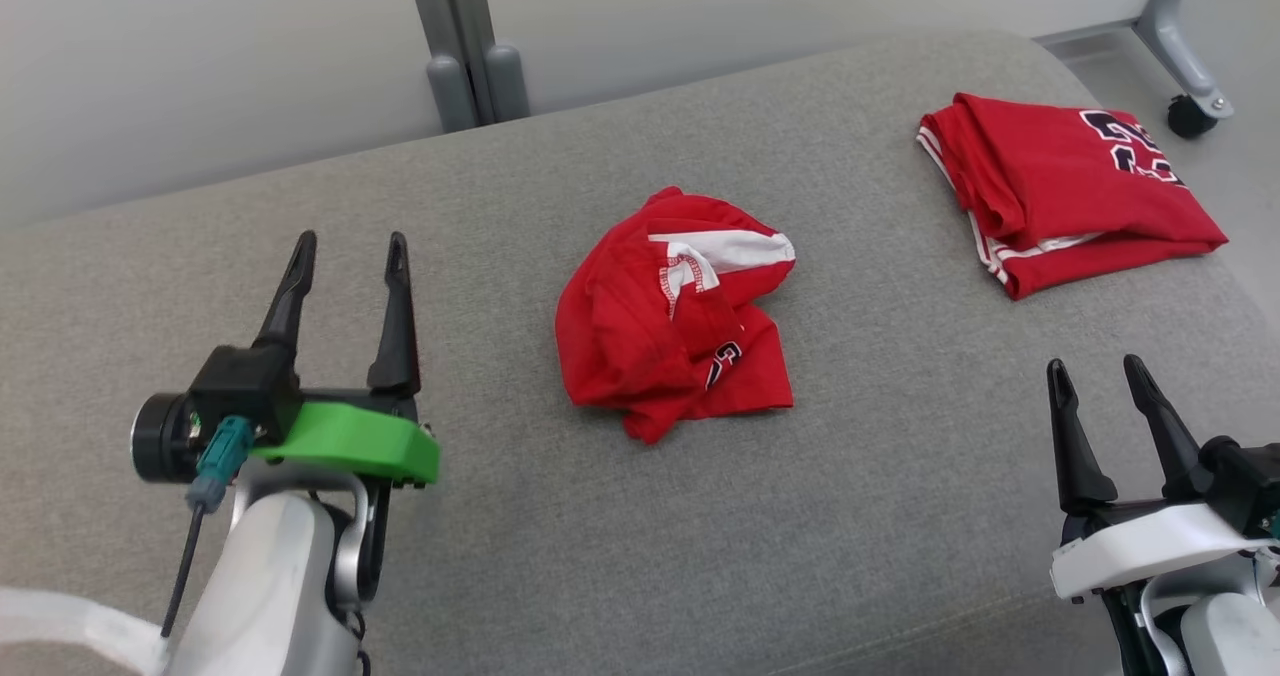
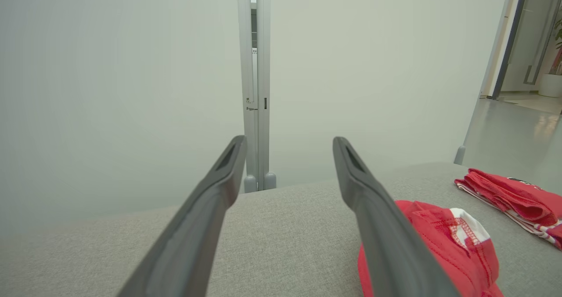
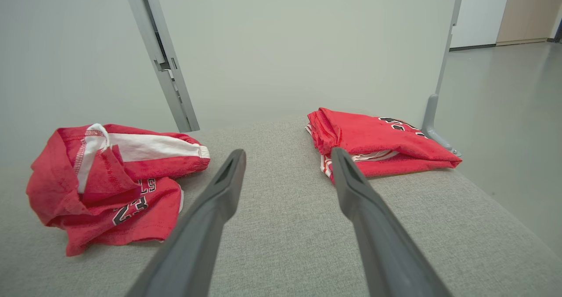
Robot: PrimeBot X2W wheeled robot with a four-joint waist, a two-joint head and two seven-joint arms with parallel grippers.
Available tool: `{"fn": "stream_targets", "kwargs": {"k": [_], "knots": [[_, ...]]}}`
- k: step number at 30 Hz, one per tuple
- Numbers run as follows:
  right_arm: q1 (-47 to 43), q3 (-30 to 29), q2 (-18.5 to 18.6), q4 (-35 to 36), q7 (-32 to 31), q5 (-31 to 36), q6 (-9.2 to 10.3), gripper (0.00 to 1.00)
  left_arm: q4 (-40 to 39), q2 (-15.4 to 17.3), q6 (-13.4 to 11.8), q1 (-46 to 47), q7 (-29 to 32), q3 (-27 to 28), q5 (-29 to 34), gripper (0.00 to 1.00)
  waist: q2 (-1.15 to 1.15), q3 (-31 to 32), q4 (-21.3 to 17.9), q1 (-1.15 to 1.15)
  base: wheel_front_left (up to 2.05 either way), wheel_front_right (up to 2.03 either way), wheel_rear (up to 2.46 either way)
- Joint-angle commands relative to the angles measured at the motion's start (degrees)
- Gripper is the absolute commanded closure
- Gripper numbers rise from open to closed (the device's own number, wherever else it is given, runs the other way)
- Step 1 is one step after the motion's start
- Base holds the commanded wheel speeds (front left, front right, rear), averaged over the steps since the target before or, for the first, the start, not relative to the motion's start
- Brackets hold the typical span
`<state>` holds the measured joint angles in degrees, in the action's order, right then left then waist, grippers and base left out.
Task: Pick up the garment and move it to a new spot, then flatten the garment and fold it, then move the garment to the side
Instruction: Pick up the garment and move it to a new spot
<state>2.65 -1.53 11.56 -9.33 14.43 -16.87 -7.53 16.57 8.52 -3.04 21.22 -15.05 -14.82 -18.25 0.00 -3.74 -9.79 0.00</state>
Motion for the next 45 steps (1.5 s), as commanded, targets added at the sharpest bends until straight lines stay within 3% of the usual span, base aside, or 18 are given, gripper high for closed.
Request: {"fn": "stream_targets", "kwargs": {"k": [1, 10, 21, 45], "knots": [[-0.83, -0.12, -0.15, 0.25, -0.19, 0.54, 0.10, 0.00, -1.43, 0.48, 0.38, -2.64, -0.13, 1.23, 0.61, 0.00, 0.00, 2.64, 2.62, 0.00, 0.00, 0.00, 0.00], [-2.54, 0.25, -0.90, 0.98, -0.72, 1.15, 0.10, 0.00, -8.36, 0.83, 2.45, -13.91, -0.07, 8.89, 4.12, 0.00, 0.00, 4.34, 4.96, 0.00, 0.00, 0.00, 0.00], [-4.10, 1.27, -0.73, 0.88, -0.72, 1.35, 0.10, 0.00, -9.25, -1.28, 5.39, -21.92, -0.07, 13.52, 6.35, 0.00, 0.00, 5.49, 7.12, 0.00, 0.00, 0.00, 0.00], [-6.78, 1.81, -2.42, 0.62, 0.55, 0.38, 0.10, 0.00, -7.25, -4.47, 9.01, -23.31, -0.07, 16.03, 7.55, 0.00, 0.00, 5.77, 9.03, 0.00, 0.00, 0.00, 0.00]]}}
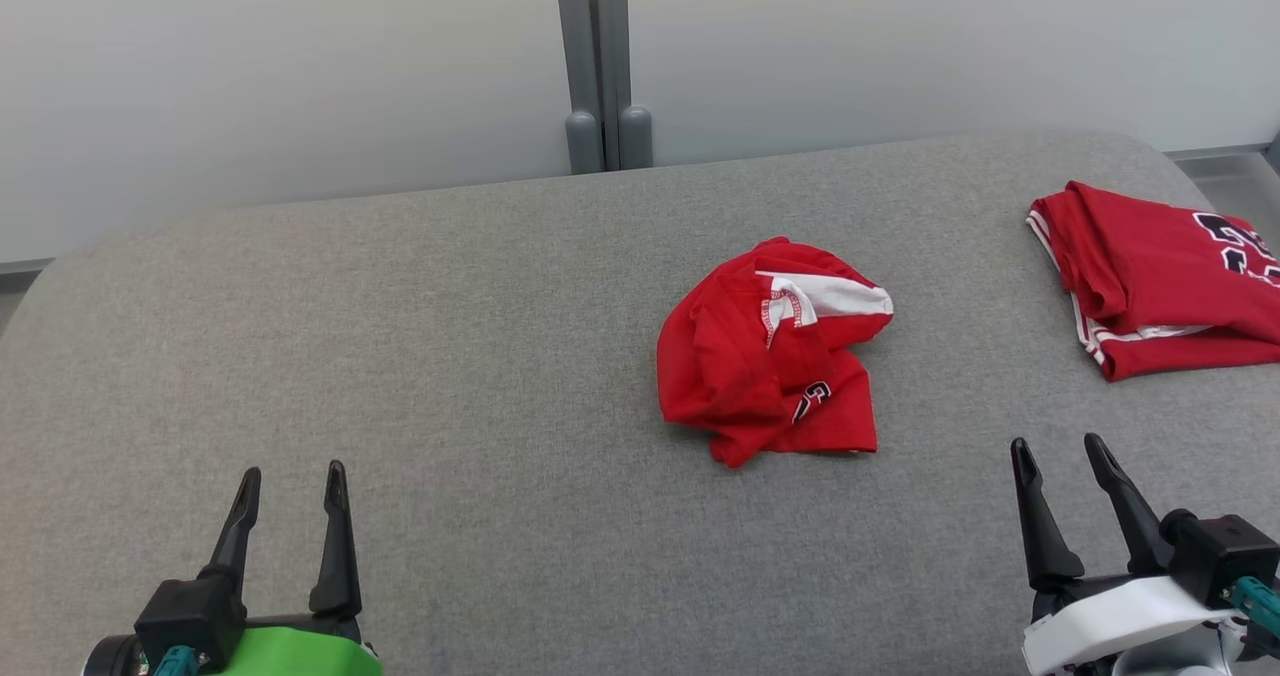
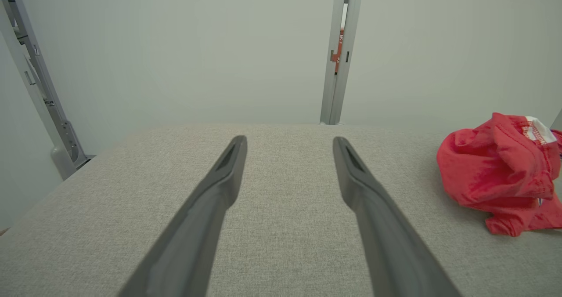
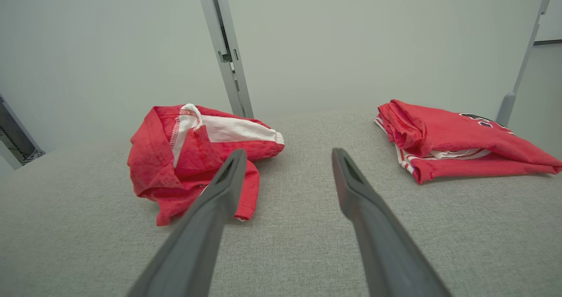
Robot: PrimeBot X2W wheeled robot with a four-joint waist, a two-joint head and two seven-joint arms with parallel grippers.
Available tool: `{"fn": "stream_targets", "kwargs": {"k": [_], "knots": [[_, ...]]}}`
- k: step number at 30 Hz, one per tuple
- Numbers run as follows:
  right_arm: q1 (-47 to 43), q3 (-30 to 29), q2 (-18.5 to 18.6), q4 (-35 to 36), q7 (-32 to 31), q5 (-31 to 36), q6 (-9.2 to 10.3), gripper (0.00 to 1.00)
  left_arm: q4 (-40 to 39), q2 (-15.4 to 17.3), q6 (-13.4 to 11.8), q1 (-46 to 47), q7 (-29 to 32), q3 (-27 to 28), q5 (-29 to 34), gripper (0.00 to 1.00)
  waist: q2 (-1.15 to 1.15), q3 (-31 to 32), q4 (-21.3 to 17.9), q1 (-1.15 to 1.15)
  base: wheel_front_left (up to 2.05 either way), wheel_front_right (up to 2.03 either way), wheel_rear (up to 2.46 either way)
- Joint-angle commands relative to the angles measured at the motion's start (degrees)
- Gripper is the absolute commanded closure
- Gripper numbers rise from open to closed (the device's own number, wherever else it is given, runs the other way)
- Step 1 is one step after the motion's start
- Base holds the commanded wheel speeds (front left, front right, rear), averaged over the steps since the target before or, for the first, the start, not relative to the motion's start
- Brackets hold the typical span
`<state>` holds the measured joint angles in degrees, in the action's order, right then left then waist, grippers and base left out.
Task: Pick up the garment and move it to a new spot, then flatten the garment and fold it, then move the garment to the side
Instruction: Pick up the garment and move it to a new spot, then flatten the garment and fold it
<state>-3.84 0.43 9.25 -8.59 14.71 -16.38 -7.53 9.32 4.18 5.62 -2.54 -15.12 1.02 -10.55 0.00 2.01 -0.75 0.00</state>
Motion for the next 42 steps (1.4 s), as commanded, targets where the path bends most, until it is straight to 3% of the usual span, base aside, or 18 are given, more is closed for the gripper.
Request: {"fn": "stream_targets", "kwargs": {"k": [1, 42], "knots": [[-0.21, -0.14, -0.11, -0.24, 0.30, -0.15, 0.10, 0.00, 0.12, -0.17, 0.39, 0.52, 0.01, 0.25, -0.06, 0.00, 0.00, 0.04, -0.02, 0.00, 0.00, 0.00, 0.00], [0.99, 2.03, 1.42, -2.30, 0.48, -1.14, 0.10, 0.00, 2.60, -0.43, 1.33, 1.57, 0.00, 1.03, 1.96, 0.00, 0.00, -0.12, -0.16, 0.00, 0.00, 0.00, 0.00]]}}
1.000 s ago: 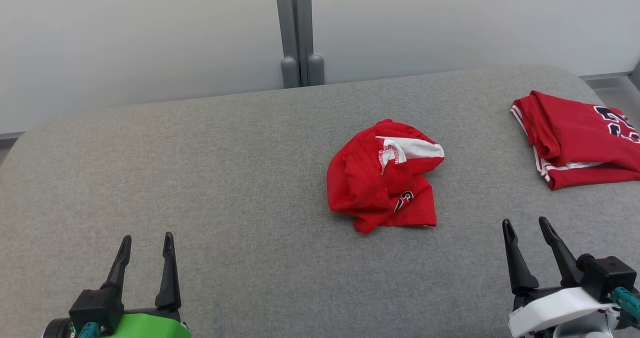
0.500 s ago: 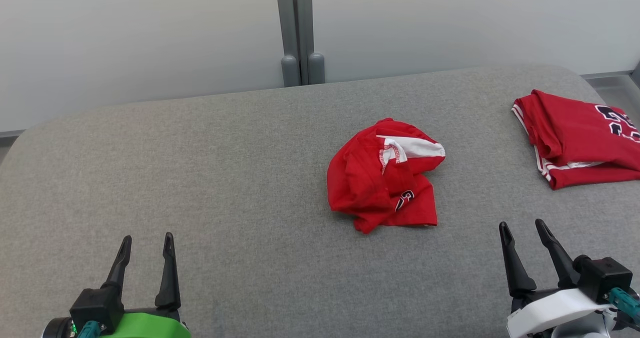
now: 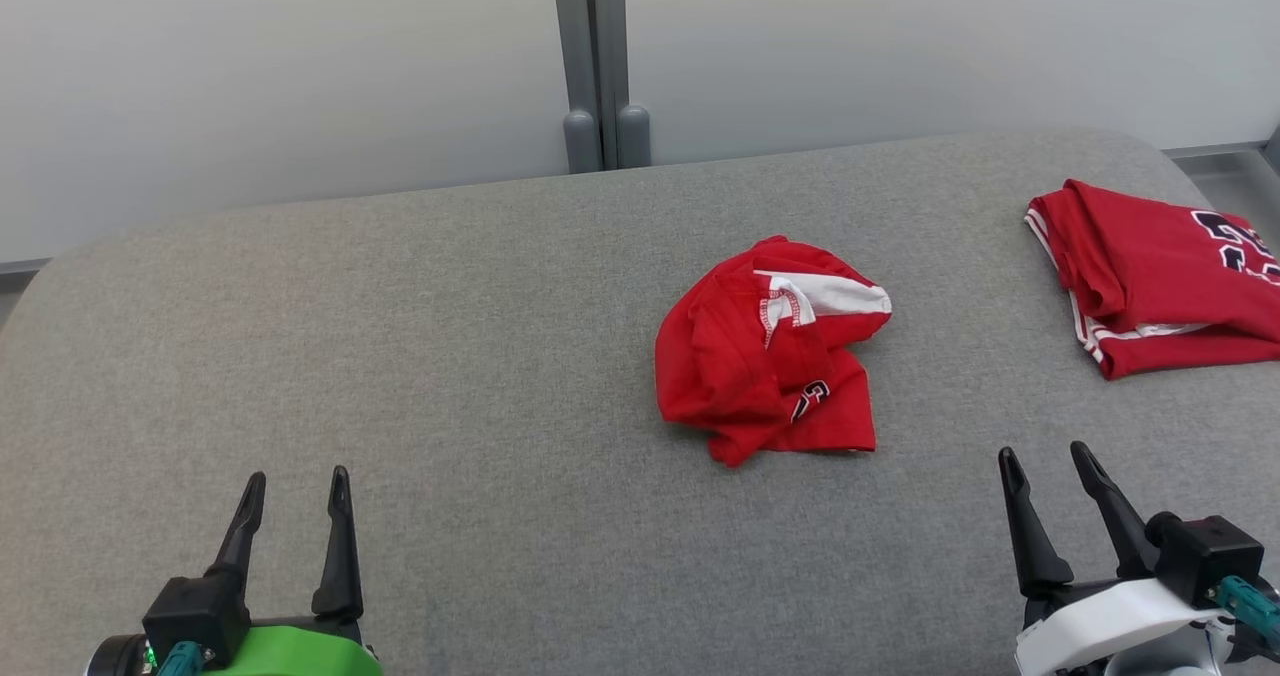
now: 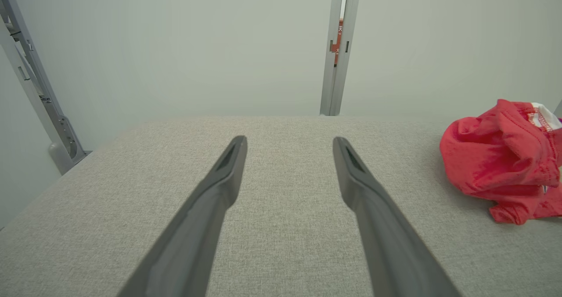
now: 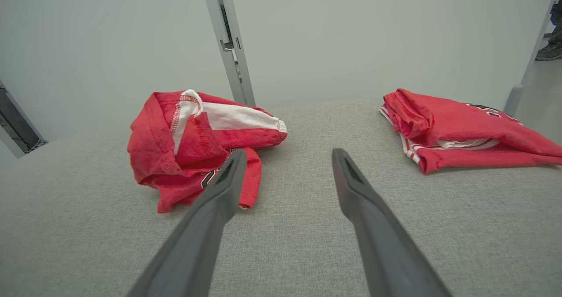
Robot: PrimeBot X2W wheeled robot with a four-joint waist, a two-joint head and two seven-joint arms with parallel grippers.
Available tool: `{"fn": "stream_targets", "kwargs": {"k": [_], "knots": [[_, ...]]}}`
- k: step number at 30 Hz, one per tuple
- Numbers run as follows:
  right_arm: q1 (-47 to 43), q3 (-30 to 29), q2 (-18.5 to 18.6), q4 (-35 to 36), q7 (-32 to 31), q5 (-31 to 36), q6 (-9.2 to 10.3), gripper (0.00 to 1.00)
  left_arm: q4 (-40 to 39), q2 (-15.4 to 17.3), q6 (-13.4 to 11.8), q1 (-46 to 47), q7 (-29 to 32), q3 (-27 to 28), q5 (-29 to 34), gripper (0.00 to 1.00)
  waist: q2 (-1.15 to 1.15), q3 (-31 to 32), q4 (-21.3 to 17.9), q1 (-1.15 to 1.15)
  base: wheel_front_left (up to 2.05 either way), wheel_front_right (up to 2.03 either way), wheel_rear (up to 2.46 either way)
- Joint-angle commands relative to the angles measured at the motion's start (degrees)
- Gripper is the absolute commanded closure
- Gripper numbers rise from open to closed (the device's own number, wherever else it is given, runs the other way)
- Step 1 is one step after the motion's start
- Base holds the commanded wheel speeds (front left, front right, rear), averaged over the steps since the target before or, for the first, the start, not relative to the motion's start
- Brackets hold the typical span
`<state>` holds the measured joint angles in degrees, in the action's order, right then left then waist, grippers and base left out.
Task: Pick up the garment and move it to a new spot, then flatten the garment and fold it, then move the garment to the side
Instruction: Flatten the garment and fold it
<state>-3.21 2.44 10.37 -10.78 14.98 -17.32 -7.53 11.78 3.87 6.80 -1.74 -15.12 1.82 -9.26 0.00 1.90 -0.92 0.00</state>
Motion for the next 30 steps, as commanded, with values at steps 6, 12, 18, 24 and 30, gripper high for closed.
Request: {"fn": "stream_targets", "kwargs": {"k": [6, 12, 18, 24, 30], "knots": [[0.33, 0.16, 0.37, -0.28, 0.21, -0.28, 0.10, 0.00, 0.01, -0.20, 0.21, 0.49, 0.00, 0.40, 0.85, 0.00, 0.00, -0.05, 0.04, 0.00, 0.00, 0.00, 0.00], [0.22, 0.21, 0.46, -0.40, 0.23, -0.34, 0.10, 0.00, -0.03, -0.23, 0.24, 0.27, 0.00, 0.56, 1.02, 0.00, 0.00, -0.07, 0.01, 0.00, 0.00, 0.00, 0.00], [0.30, 0.19, 0.53, -0.51, 0.23, -0.43, 0.10, 0.00, -0.06, -0.31, 0.21, 0.33, 0.00, 0.48, 1.20, 0.00, 0.00, -0.16, 0.11, 0.00, 0.00, 0.00, 0.00], [0.53, 0.15, 0.64, -0.66, 0.24, -0.48, 0.10, 0.00, 0.03, -0.39, 0.08, 0.42, 0.00, 0.46, 1.19, 0.00, 0.00, -0.15, 0.50, 0.00, 0.00, 0.00, 0.00], [2.32, 1.97, 1.51, -0.71, 0.05, -0.09, 0.10, 0.00, 0.24, -0.50, -0.03, 1.02, 0.00, 0.14, 1.22, 0.00, 0.00, -0.50, 1.40, 0.00, 0.00, 0.00, 0.00]]}}
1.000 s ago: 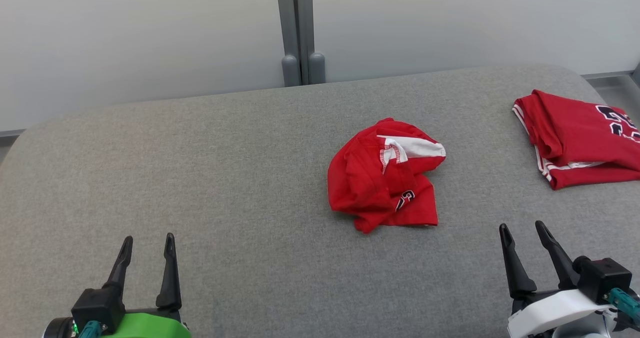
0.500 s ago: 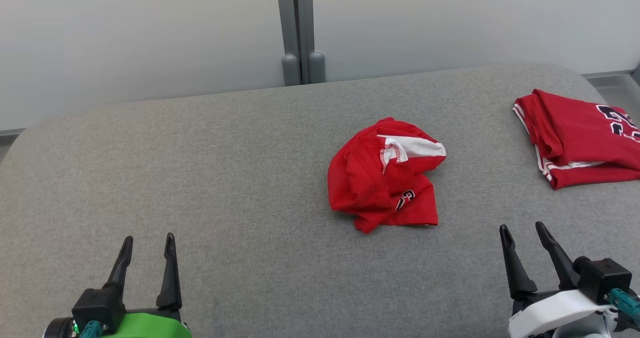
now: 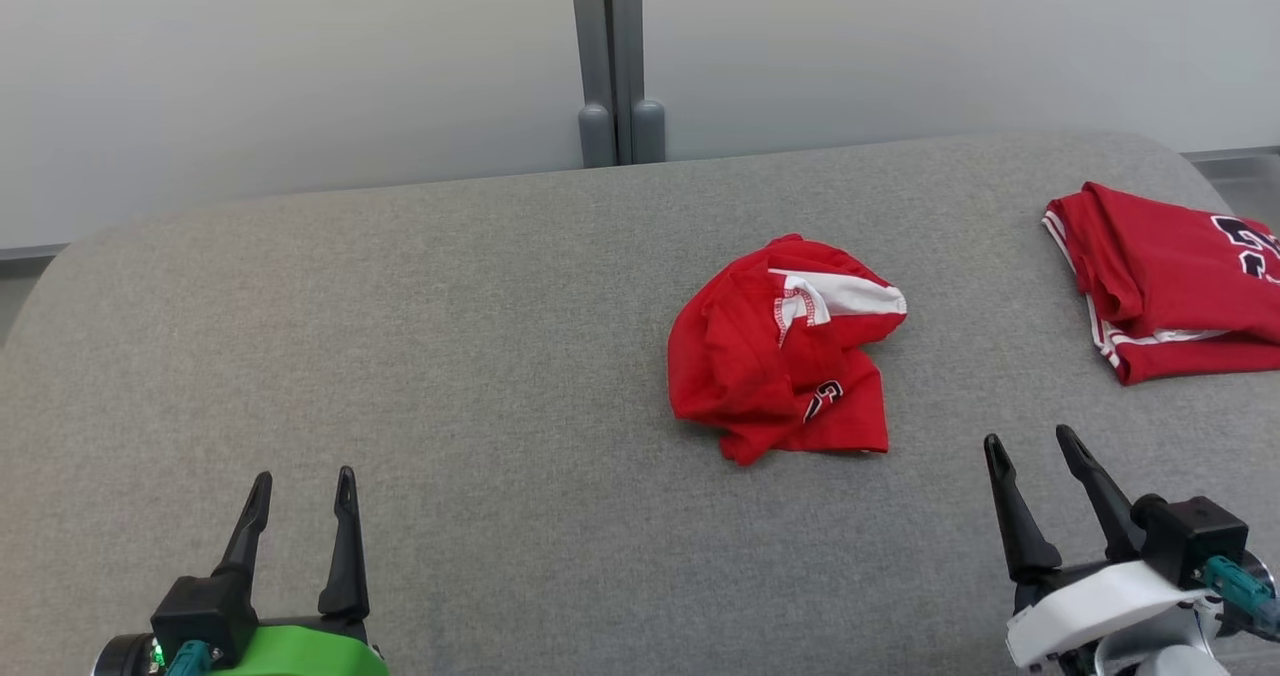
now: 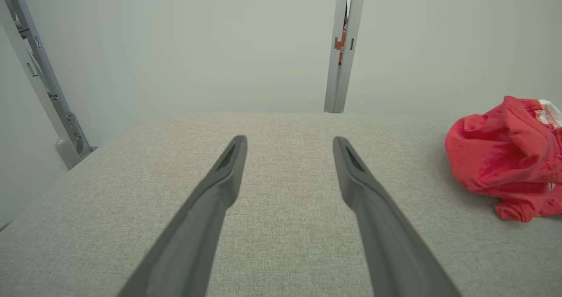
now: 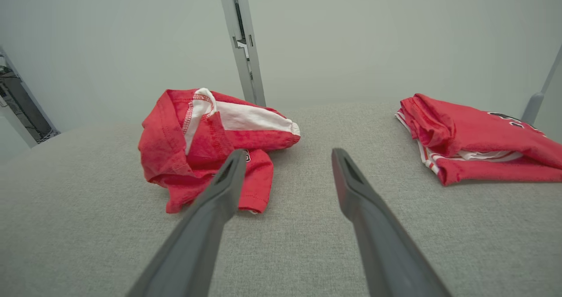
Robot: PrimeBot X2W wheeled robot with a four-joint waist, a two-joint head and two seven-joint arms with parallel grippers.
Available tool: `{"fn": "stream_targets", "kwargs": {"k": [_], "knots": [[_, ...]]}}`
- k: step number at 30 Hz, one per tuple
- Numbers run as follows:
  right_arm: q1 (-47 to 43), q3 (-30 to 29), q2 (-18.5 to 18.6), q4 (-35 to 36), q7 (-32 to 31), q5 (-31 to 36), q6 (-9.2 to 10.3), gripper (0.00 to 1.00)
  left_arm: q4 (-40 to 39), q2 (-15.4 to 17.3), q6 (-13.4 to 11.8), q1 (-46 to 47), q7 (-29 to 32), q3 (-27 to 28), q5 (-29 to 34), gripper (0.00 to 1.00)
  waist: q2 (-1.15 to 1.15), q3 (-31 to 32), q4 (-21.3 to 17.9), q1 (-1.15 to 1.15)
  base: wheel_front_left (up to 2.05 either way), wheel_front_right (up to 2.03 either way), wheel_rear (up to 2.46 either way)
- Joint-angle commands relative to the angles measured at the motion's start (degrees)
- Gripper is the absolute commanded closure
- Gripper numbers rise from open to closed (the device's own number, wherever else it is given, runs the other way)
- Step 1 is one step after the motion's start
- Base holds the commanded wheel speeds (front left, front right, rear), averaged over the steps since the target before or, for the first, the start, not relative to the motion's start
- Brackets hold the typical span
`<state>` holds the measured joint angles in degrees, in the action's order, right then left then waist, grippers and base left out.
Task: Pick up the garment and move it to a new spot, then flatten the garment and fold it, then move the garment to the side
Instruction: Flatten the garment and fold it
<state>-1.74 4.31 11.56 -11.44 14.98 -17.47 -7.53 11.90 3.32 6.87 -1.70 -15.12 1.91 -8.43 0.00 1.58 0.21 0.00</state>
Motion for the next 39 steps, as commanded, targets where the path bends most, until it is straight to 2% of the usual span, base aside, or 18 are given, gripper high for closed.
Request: {"fn": "stream_targets", "kwargs": {"k": [1, 11, 19, 26, 27, 28, 34, 39], "knots": [[1.48, 0.63, 0.60, -0.15, -0.11, 0.07, 0.10, 0.00, 0.14, 0.04, -0.13, 1.10, 0.00, -0.02, 0.43, 0.00, 0.00, -0.29, 0.44, 0.00, 0.00, 0.00, 0.00], [14.10, 8.62, 4.48, -5.86, -1.66, -0.24, 0.10, 0.00, 0.20, -0.17, -0.45, 2.75, 0.00, -2.02, 0.90, 0.00, 0.00, -3.07, 4.42, 0.00, 0.00, 0.00, 0.00], [24.69, 14.12, 6.89, -16.79, -1.18, -2.56, 0.10, 0.00, 0.12, -0.31, -1.12, 5.72, 0.00, -4.88, 0.87, 0.00, 0.00, -7.15, 9.04, 0.00, 0.00, 0.00, 0.00], [29.33, 18.63, 7.26, -25.43, -0.50, -5.92, 0.10, 0.00, 0.34, -0.37, -2.14, 7.20, 0.00, -7.01, -0.21, 0.00, 0.00, -8.90, 10.94, 0.00, 0.00, 0.00, 0.00], [29.70, 19.58, 7.03, -26.45, -0.47, -6.59, 0.10, 0.53, 0.40, -0.38, -2.32, 7.32, 0.00, -7.23, -0.48, 0.00, 0.00, -8.98, 11.03, 0.00, 0.00, 0.00, 0.00], [30.08, 20.27, 6.90, -27.02, -0.37, -7.14, 0.10, 1.00, 0.43, -0.37, -2.45, 7.39, 0.00, -7.37, -0.55, 0.00, 0.00, -9.01, 11.07, 0.00, 0.00, 0.00, 0.00], [32.08, 23.40, 6.75, -28.24, 0.17, -9.84, 0.10, 1.00, 0.55, -0.38, -3.28, 7.72, 0.00, -8.11, -0.83, 0.00, 0.00, -8.73, 11.05, 0.00, 0.00, 0.00, 0.00], [34.43, 25.01, 5.03, -24.36, 0.20, -10.37, 0.10, 1.00, 0.46, -0.37, -3.44, 8.07, 0.00, -7.98, -0.70, 0.00, 0.00, -8.45, 11.21, 0.00, 0.00, 0.00, 0.00]]}}
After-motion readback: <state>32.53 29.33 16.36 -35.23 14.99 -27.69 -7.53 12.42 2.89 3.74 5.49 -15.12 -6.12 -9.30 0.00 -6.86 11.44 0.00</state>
